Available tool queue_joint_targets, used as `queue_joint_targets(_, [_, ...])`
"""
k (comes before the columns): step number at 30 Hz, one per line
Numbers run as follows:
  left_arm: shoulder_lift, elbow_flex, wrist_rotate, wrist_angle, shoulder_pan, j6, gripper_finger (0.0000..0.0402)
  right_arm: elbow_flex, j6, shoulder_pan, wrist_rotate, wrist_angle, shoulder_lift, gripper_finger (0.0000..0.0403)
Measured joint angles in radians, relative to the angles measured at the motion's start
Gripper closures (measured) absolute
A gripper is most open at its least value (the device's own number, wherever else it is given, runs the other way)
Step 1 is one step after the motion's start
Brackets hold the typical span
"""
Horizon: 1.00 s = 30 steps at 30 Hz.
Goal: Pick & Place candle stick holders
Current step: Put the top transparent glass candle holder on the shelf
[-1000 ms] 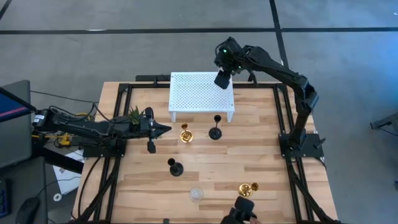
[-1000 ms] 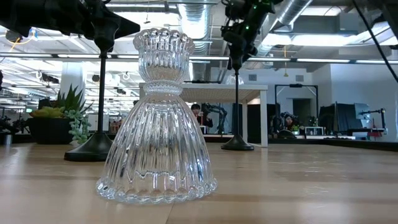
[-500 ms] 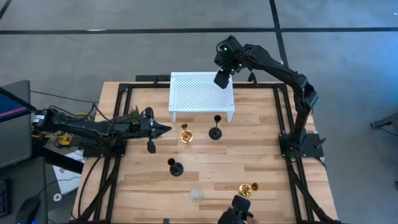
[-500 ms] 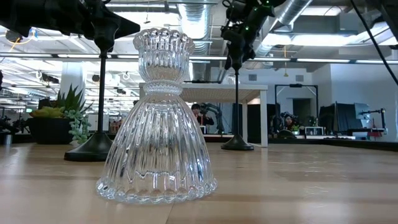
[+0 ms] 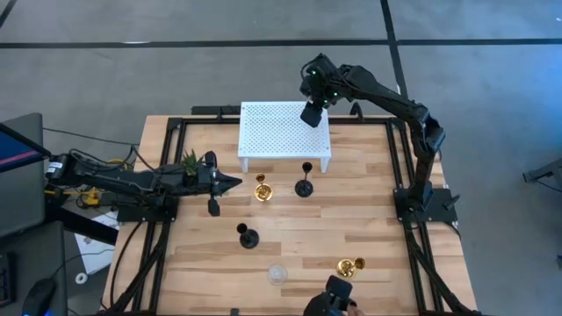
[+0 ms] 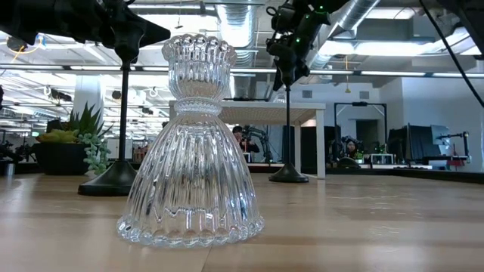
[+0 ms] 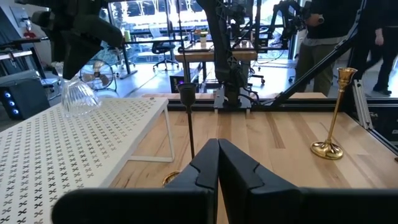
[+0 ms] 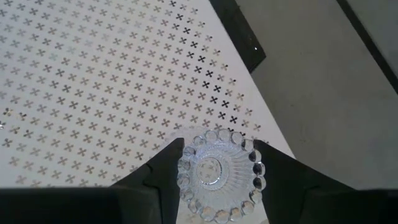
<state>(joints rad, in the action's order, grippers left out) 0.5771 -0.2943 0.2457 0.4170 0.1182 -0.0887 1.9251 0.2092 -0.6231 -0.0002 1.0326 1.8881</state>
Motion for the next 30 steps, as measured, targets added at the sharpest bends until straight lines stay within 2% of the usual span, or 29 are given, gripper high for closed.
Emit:
queue_joint_targets(6, [0.000, 0.000, 0.000, -0.001, 0.000, 0.000, 0.0394, 0.000, 0.000, 0.000, 0.006, 0.000, 0.000, 0.0219])
queue_joint_targets(12, [0.000, 0.000, 0.000, -0.001, 0.000, 0.000, 0.0394, 0.000, 0.001, 0.000, 0.129, -0.002, 0.000, 0.0193])
queue_joint_targets(15, [0.000, 0.000, 0.000, -0.001, 0.000, 0.000, 0.0394, 0.000, 0.002, 0.000, 0.157, -0.002, 0.000, 0.0182])
queue_joint_targets(22, [0.000, 0.000, 0.000, -0.002, 0.000, 0.000, 0.0394, 0.000, 0.011, 0.012, 0.159, -0.001, -0.001, 0.0161])
queue_joint_targets(30, [0.000, 0.000, 0.000, -0.005, 0.000, 0.000, 0.0394, 0.000, 0.029, 0.034, 0.159, 0.004, -0.003, 0.0157])
